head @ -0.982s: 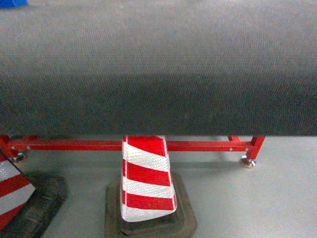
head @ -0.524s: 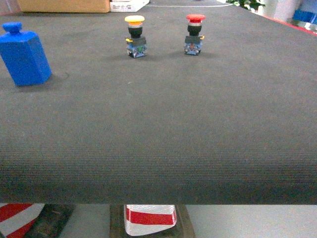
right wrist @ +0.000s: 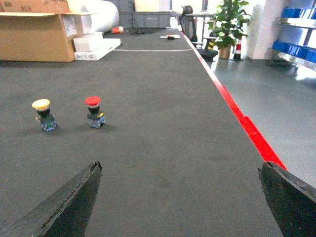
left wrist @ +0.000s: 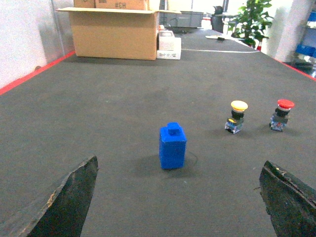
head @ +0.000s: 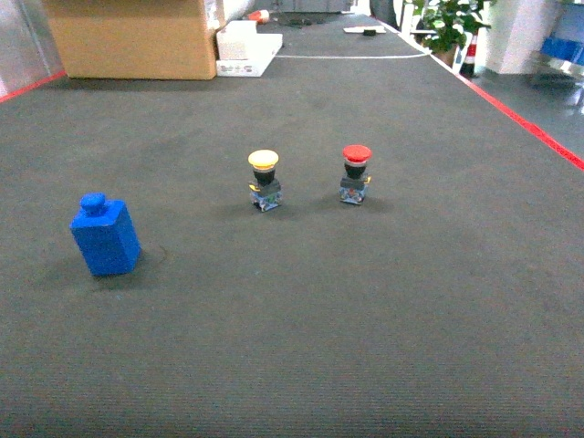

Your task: Pick blue part to blue bin on bottom shelf

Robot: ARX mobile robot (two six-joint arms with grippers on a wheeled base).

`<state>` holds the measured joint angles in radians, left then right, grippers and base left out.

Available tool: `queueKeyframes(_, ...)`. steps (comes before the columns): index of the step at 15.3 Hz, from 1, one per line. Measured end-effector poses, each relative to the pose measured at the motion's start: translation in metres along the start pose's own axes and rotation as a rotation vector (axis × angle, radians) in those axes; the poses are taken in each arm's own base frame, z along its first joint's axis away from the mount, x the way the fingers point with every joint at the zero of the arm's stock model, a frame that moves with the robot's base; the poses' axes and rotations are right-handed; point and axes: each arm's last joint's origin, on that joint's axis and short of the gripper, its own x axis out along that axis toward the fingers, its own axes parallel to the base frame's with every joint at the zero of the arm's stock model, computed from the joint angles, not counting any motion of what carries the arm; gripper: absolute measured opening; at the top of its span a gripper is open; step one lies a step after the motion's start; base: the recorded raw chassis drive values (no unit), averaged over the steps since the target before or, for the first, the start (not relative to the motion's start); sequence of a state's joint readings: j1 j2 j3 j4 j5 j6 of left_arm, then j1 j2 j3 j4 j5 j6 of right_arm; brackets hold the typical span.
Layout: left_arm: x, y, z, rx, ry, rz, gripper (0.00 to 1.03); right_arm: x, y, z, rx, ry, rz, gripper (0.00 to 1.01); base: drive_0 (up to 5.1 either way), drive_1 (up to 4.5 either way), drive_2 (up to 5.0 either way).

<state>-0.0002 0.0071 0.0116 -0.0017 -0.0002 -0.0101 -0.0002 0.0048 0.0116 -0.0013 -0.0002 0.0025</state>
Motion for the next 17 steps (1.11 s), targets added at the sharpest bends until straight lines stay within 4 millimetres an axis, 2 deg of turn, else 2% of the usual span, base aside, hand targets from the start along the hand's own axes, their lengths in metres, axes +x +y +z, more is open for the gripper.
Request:
queueKeyframes(11, 0.0, 0.0, 0.0, 0.0, 0.002, 0.0, 0.98, 0.0, 0.0, 0.0, 0.0, 0.004, 0.0, 0.98, 0.0, 0.0, 0.0)
queueKeyframes(12, 0.0, 0.0, -0.003, -0.008, 0.115, 0.004, 0.98, 0.0, 0.0, 0.0, 0.0, 0.004, -0.001, 0.98, 0.0, 0.0, 0.0)
queueKeyframes(13, 0.004, -0.002, -0.002, -0.017, 0.242, 0.001, 0.98, 0.0, 0.0, 0.0, 0.001, 0.004, 0.0, 0.98, 0.0, 0.0, 0.0)
queueKeyframes(14, 0.012, -0.003, 0.0, -0.028, 0.274, -0.005, 0.98, 0.0, 0.0, 0.0, 0.0, 0.003, 0.0, 0.98, 0.0, 0.0, 0.0)
queueKeyframes(16, 0.042, -0.012, 0.006, -0.022, 0.283, -0.042, 0.98, 0.0, 0.0, 0.0, 0.0, 0.004, 0.0, 0.98, 0.0, 0.0, 0.0)
queueKeyframes(17, 0.064, -0.017, 0.013, -0.026, 0.273, -0.06, 0.98, 0.0, 0.0, 0.0, 0.0, 0.003, 0.0, 0.98, 0.0, 0.0, 0.0)
